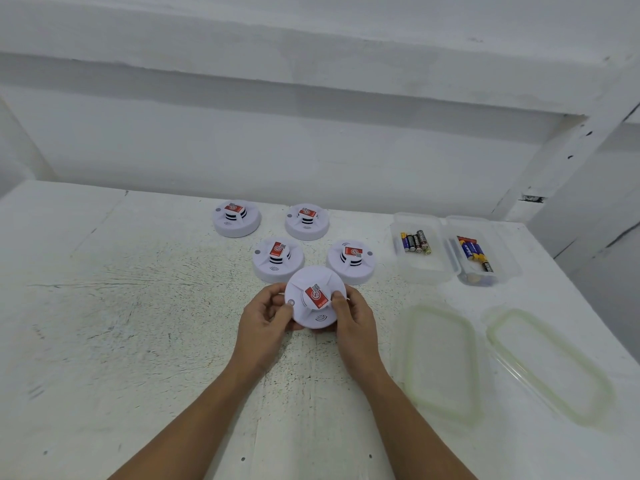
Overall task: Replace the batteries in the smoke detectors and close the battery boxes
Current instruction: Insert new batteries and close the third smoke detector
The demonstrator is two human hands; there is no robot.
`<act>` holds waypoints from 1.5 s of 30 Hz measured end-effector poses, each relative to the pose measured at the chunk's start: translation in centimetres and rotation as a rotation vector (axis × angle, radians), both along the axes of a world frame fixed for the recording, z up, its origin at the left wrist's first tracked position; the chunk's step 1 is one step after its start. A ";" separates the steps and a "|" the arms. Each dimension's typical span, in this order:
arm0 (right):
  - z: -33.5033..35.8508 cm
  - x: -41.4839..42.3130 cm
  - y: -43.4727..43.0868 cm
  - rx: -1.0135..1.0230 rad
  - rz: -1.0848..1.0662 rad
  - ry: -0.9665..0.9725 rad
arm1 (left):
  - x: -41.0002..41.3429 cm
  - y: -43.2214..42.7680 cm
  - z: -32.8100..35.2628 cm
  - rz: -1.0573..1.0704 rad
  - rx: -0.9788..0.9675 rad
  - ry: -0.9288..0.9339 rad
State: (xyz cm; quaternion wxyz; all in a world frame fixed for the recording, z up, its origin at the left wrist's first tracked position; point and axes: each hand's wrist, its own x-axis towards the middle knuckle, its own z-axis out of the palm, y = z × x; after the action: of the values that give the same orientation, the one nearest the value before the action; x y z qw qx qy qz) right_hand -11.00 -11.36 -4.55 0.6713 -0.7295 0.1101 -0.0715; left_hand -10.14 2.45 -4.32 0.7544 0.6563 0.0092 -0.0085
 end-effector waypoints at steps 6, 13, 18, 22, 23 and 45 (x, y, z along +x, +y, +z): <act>0.1 0.0 0.0 0.008 0.010 0.000 | 0.0 0.0 0.0 0.006 0.008 0.001; -0.1 0.0 0.0 0.004 0.011 -0.003 | 0.0 0.0 0.0 0.003 0.010 -0.001; 0.0 0.0 0.1 0.011 0.010 -0.001 | 0.0 0.0 -0.2 0.002 0.017 -0.002; 0.0 0.0 0.0 0.017 0.007 0.006 | 0.0 0.0 -0.1 0.006 0.017 -0.001; -0.1 0.0 0.0 0.015 0.006 0.007 | 0.1 0.0 -0.2 0.004 0.017 -0.002; -0.2 0.1 0.0 0.019 0.010 0.008 | 0.1 0.1 -0.3 0.004 0.010 -0.003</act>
State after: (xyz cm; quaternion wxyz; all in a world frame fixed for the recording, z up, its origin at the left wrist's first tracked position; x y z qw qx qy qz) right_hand -10.93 -11.40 -4.76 0.6781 -0.7238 0.1100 -0.0641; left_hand -10.02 2.50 -4.64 0.7512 0.6600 0.0095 -0.0056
